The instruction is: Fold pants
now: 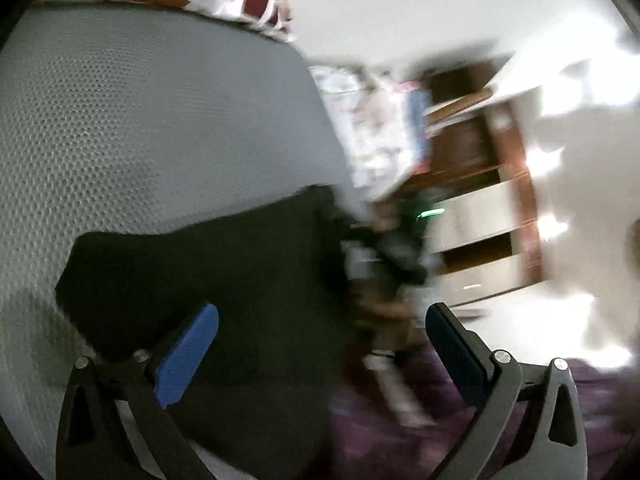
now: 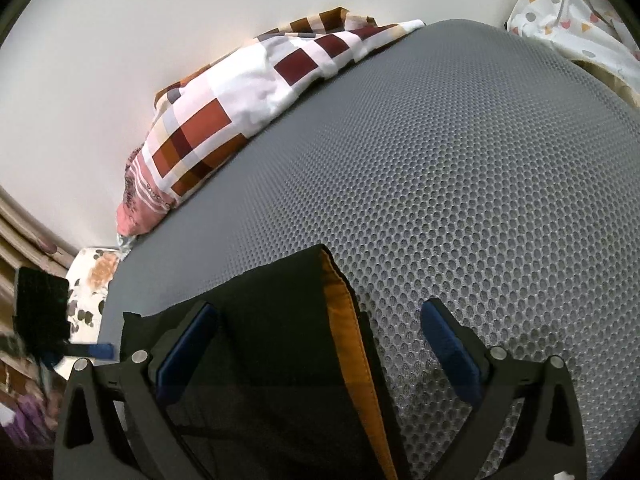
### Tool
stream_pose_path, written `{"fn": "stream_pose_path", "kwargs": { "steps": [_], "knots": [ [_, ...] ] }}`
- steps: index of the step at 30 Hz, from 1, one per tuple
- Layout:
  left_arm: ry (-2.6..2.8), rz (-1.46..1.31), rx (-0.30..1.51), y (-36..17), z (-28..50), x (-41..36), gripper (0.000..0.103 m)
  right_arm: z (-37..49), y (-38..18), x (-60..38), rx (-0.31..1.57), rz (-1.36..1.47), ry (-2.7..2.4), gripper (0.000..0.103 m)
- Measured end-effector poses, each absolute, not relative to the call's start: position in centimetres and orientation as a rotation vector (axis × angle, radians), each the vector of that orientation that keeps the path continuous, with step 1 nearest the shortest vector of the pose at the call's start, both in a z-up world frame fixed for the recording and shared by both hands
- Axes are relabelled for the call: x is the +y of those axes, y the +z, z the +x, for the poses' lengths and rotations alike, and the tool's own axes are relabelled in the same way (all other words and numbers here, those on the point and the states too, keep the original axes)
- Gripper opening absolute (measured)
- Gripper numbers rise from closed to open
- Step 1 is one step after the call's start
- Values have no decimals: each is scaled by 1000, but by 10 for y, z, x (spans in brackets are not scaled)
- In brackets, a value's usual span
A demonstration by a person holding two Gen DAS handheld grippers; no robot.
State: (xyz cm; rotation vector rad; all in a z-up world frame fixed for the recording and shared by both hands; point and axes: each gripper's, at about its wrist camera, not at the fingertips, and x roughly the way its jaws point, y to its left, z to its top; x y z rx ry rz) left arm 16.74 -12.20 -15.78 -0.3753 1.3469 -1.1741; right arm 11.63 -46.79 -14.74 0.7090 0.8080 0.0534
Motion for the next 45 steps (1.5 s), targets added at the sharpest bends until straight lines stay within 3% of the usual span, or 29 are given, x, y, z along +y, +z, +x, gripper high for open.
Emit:
{"fn": "stream_pose_path", "kwargs": {
  "steps": [3,6,11,16,18,23,30,39,41,42,45],
  "knots": [
    [-1130,-399,1349,-189,185,-126,101,118,-146,-469,808,710,56,101],
    [-1128,-511,1347,-196,193,-110,96,119,-145,-470,805,716,60,101],
    [-954,-426,1258,-192,207,-63,96,117,-144,-472,795,737,64,101],
    [-825,-681,1201,-179,190,-18,95,111,-141,-480,825,785,90,103],
    [-850,-711,1151,-166,166,-21,97,100,-139,-490,787,890,145,103],
    [-867,-721,1230,-183,129,-43,98,17,-139,-538,608,1117,166,103],
    [-885,-660,1275,-202,111,-77,98,-46,-165,-551,670,1209,217,103],
    [-883,-579,1286,-206,110,-87,98,-23,-155,-513,729,1056,260,102],
    [-881,-576,1282,-207,107,-77,98,-15,-149,-506,763,986,253,81],
    [-880,-573,1281,-207,107,-76,98,-9,-149,-503,786,970,255,62],
    [-880,-579,1284,-208,107,-72,98,5,-152,-493,875,897,262,35]
  ]
}}
